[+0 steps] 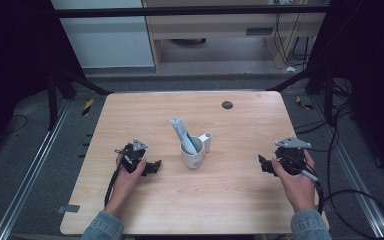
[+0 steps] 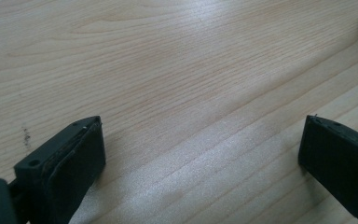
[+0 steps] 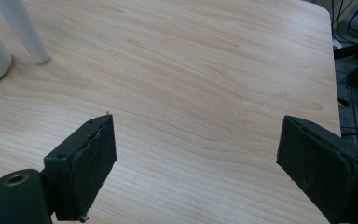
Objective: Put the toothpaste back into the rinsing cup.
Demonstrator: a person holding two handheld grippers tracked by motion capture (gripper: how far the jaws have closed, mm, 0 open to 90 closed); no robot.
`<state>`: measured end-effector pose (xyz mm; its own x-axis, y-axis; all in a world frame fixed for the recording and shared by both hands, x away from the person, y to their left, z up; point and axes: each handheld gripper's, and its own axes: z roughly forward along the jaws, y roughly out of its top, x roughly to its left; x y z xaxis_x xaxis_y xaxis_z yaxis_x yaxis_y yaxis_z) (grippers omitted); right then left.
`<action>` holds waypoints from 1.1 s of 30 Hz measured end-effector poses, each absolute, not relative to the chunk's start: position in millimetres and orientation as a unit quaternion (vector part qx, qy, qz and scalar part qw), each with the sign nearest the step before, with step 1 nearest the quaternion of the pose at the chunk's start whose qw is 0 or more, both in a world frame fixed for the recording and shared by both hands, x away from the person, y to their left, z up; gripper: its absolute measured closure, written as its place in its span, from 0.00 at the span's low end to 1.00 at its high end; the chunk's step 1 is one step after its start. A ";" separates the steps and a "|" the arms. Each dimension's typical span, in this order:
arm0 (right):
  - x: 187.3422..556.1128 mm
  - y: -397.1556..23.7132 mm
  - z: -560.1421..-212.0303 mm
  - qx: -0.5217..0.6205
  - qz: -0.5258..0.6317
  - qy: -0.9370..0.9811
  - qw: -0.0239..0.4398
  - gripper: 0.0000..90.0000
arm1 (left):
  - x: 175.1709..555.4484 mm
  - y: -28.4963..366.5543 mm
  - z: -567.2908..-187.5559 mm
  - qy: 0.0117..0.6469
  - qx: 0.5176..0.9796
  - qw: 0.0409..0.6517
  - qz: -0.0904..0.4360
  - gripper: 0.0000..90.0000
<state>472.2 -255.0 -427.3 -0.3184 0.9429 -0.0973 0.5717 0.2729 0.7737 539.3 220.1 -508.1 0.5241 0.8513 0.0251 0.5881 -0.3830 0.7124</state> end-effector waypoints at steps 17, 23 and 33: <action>488.2 -264.3 -470.1 0.545 0.319 0.734 0.252 0.14 | 539.5 220.2 -508.1 0.445 0.808 0.332 0.198 0.00; 499.7 -265.4 -486.9 0.569 0.322 0.718 0.239 0.14 | 540.3 219.9 -508.1 0.445 0.808 0.332 0.197 0.00; 511.0 -266.0 -507.3 0.588 0.308 0.709 0.240 0.12 | 541.7 219.0 -508.2 0.446 0.807 0.334 0.197 0.00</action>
<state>511.0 -266.0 -507.3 -0.1938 0.9808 0.0222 0.6854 0.1192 0.7184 541.7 219.0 -508.2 0.5256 0.8505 0.0202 0.5879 -0.3803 0.7139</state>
